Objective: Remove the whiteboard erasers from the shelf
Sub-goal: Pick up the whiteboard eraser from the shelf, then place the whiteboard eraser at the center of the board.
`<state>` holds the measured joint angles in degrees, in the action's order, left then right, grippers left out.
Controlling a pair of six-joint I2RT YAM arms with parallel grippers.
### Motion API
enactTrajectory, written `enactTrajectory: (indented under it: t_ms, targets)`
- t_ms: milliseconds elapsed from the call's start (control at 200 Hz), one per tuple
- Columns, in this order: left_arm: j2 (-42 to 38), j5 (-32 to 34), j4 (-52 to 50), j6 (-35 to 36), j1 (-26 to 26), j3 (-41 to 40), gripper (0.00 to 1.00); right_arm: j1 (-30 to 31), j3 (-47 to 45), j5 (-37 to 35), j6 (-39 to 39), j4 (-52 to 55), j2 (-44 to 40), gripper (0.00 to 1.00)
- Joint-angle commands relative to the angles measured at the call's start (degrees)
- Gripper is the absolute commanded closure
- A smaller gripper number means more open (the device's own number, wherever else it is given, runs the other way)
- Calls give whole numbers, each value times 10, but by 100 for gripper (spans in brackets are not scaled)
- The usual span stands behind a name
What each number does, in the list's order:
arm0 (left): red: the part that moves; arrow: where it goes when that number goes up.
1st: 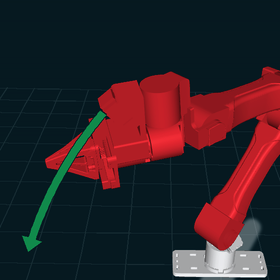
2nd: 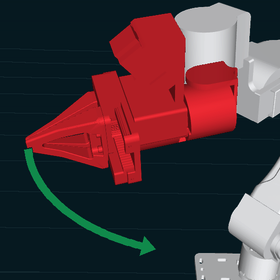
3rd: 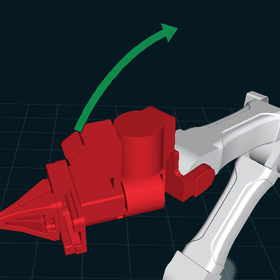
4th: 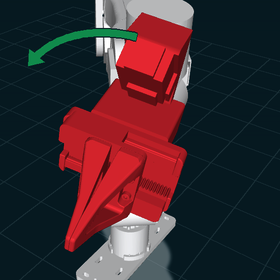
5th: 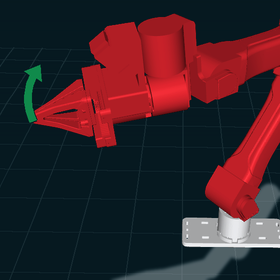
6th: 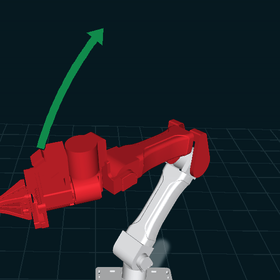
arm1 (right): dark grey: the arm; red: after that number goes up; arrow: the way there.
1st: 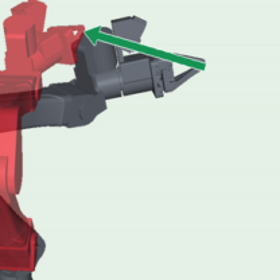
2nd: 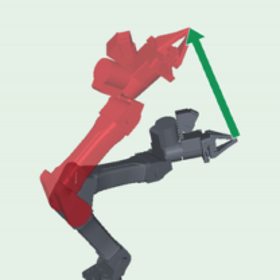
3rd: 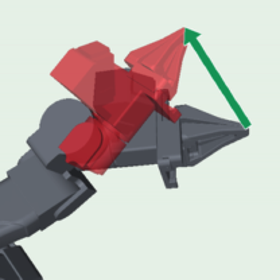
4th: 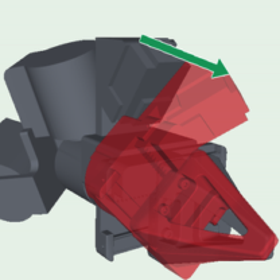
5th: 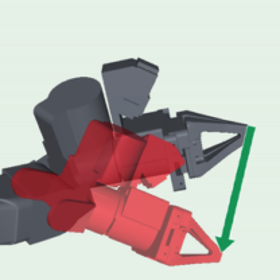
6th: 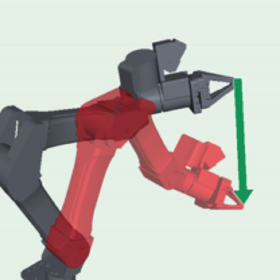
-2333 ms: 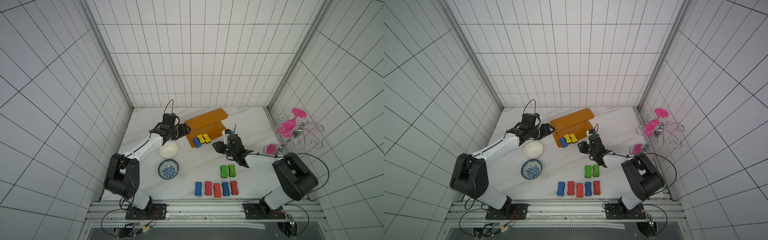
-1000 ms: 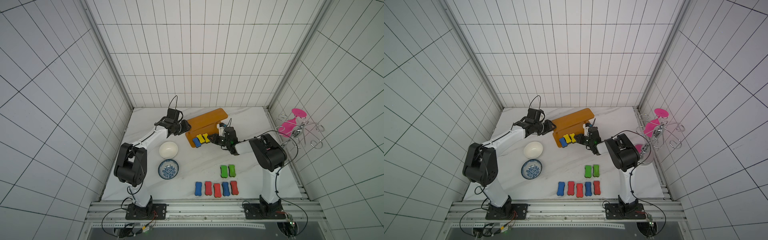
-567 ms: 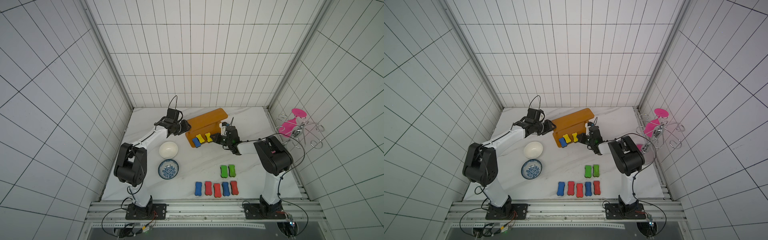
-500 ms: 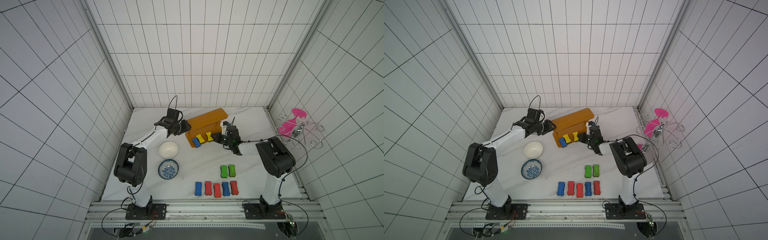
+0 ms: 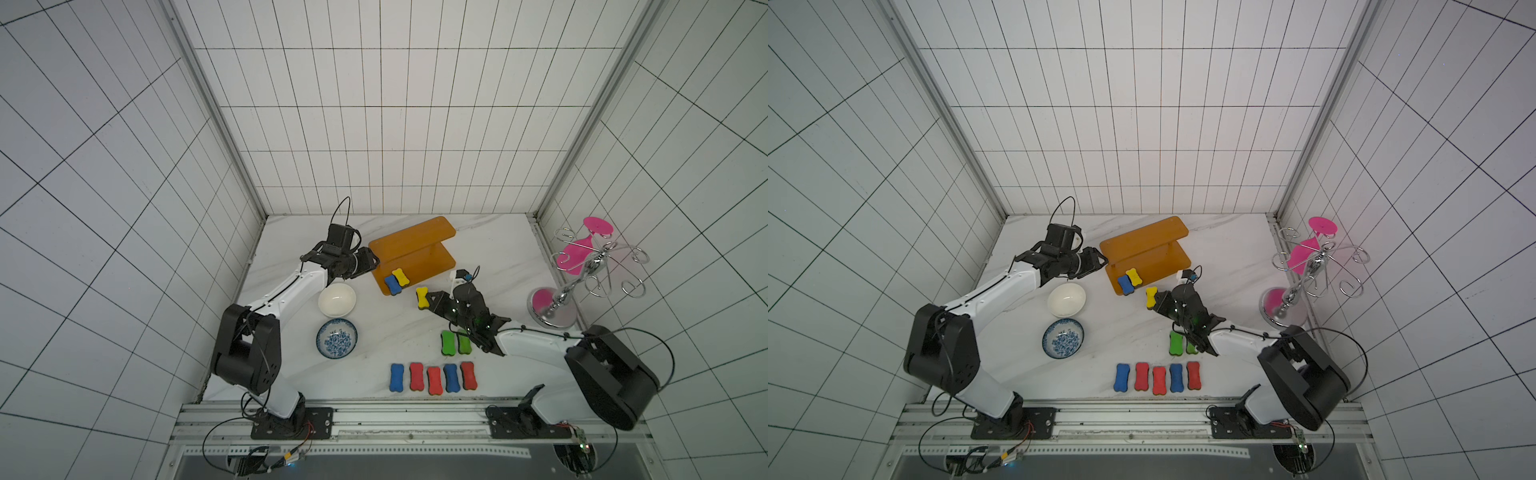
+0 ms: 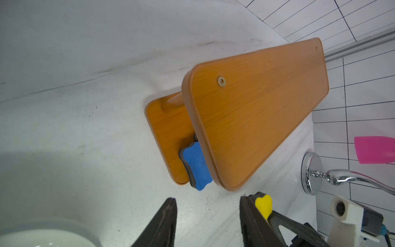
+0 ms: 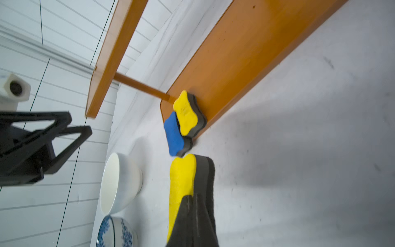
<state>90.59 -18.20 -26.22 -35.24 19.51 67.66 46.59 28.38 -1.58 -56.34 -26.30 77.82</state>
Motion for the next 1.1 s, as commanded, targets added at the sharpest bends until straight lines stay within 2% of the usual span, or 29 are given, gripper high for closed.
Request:
enactTrajectory:
  t_ms: [0, 120, 240, 345, 740, 1094]
  targets:
    - [-31, -3, -8, 16, 2, -30, 49, 54, -39, -106, -40, 89, -70, 100]
    - [-52, -5, -5, 21, 2, -54, 48, 110, -66, -145, -52, 136, -120, 100]
    - [-63, -9, -16, 29, -1, -48, 48, 123, -81, -121, -55, 131, -104, 100]
    - [-66, -16, -12, 31, -1, -52, 47, 139, -88, -127, -64, 115, -81, 100]
    - [-76, -31, -6, 22, 1, -54, 46, 161, -68, -132, -72, 202, -74, 98]
    - [-77, -34, 1, 18, 1, -60, 46, 162, -72, -125, -88, 217, -65, 94]
